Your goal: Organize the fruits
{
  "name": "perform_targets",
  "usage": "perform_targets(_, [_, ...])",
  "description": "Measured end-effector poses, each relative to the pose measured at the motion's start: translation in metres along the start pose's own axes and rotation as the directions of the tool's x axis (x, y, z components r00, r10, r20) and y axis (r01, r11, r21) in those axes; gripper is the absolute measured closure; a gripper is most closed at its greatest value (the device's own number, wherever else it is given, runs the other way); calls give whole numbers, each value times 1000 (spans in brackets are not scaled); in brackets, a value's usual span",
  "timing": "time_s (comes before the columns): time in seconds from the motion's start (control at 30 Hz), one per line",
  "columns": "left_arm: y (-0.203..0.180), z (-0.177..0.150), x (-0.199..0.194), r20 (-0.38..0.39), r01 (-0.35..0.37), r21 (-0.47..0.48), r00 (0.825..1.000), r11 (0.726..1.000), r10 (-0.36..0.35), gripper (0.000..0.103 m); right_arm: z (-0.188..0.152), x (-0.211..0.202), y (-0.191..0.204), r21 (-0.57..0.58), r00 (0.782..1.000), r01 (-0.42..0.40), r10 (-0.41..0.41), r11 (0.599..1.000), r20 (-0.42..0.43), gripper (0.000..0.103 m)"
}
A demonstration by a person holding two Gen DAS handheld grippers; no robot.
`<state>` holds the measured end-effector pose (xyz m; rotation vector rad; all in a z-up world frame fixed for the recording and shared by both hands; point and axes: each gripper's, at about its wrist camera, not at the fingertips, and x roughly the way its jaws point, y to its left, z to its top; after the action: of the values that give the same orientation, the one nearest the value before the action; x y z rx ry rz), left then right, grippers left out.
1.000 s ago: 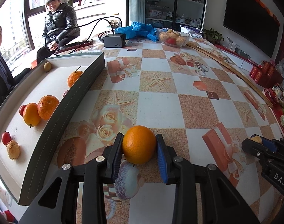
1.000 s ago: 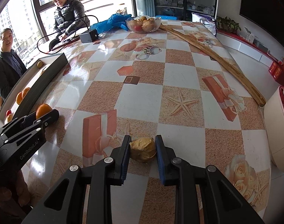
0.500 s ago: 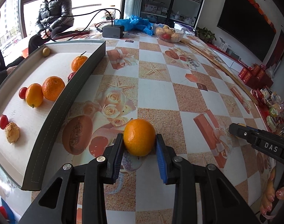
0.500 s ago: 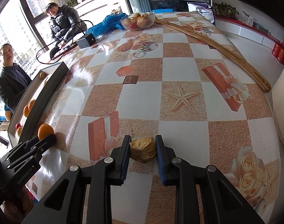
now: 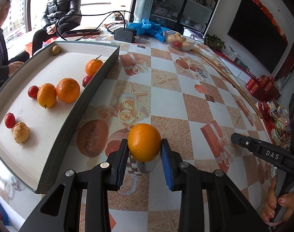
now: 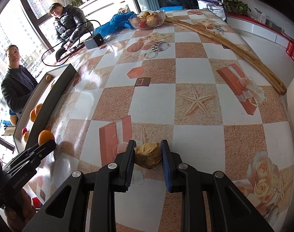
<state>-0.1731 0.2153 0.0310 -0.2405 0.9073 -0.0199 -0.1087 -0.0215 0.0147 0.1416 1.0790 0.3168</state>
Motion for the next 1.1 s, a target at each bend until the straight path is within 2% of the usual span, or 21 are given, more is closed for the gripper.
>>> perform_targets(0.17, [9,16,-26,56,-39,10,998,999,38,67,14,-2,5,23,999,-48,48,999,-19,76])
perform_targets(0.4, [49,41,-47,74,-135,-48,988,990,138,67,45,-2,41,-27,994,-102,100,994,-48,76])
perform_targets(0.57, [85,49,-51,55,-201,-99,977,975,207,67,68,8,88,-91,986,-154,146,984,-85,76])
perform_targets(0.73, [107,50,-48,31,-260,-123,963,958,266,67,85,23,151,-198,979,-181,159,963,-125,76])
perform_targets(0.93, [121,50,-37,5,-337,-111,941,935,339,67,90,44,223,-331,973,-211,164,920,-163,76])
perform_targets(1.1, [134,52,-27,-25,-365,-117,931,924,364,67,91,61,257,-400,973,-208,147,892,-178,76])
